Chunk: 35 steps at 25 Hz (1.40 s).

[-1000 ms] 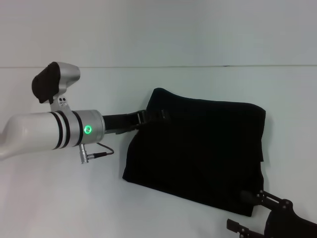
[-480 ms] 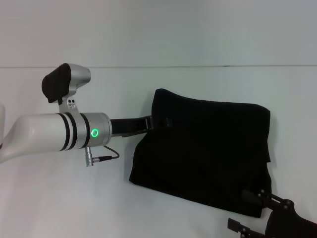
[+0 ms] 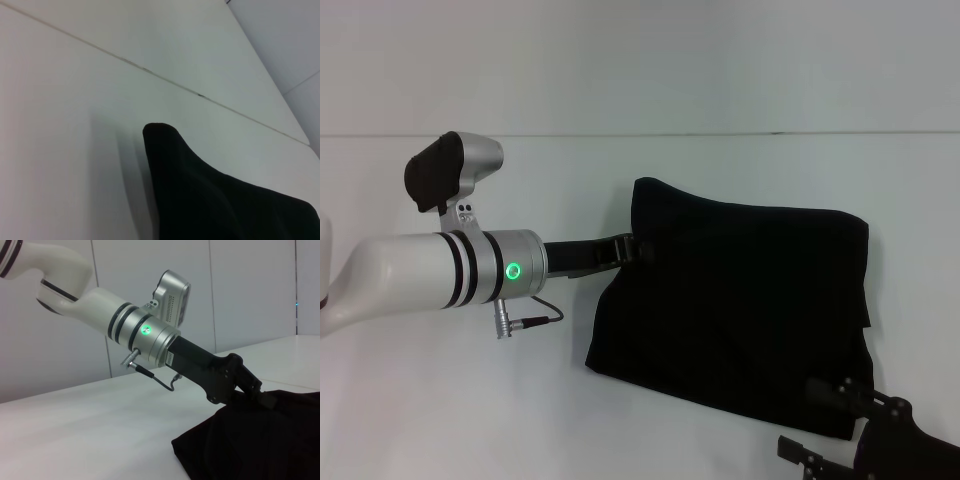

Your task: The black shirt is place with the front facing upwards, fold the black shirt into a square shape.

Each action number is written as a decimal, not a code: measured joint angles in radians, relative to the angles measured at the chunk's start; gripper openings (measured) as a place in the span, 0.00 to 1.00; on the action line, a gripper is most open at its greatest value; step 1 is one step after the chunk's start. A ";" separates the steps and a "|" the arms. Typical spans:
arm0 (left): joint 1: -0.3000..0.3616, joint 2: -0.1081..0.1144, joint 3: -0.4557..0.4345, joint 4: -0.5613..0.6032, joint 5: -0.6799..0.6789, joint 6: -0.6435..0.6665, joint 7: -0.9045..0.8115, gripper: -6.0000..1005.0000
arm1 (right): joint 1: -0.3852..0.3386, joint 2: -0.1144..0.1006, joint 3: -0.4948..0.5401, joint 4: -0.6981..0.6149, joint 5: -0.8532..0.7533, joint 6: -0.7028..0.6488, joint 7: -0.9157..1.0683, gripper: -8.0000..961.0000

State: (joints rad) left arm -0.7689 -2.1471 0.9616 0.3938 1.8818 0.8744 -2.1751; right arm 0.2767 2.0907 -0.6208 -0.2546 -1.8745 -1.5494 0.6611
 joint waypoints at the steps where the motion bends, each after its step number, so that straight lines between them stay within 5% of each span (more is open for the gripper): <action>1: 0.000 -0.001 -0.002 0.000 0.000 0.000 0.002 0.24 | 0.000 0.000 0.002 0.000 0.000 0.000 0.000 0.82; 5: 0.003 -0.003 -0.027 0.000 -0.007 -0.001 0.005 0.10 | 0.001 0.000 0.030 0.000 0.002 0.001 0.000 0.82; 11: 0.032 -0.016 -0.120 -0.007 -0.069 -0.002 0.051 0.08 | 0.008 0.000 0.070 -0.001 0.003 0.005 0.000 0.82; 25: 0.196 -0.023 -0.275 -0.107 -0.387 0.025 0.225 0.13 | 0.045 -0.002 0.102 -0.003 0.003 0.011 0.000 0.82; 35: 0.211 -0.028 -0.277 -0.216 -0.483 0.113 0.260 0.17 | 0.054 0.001 0.102 -0.003 0.003 0.021 0.000 0.82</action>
State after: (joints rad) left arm -0.5578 -2.1754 0.6842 0.1783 1.3985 0.9870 -1.9147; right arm 0.3310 2.0919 -0.5184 -0.2577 -1.8714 -1.5280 0.6611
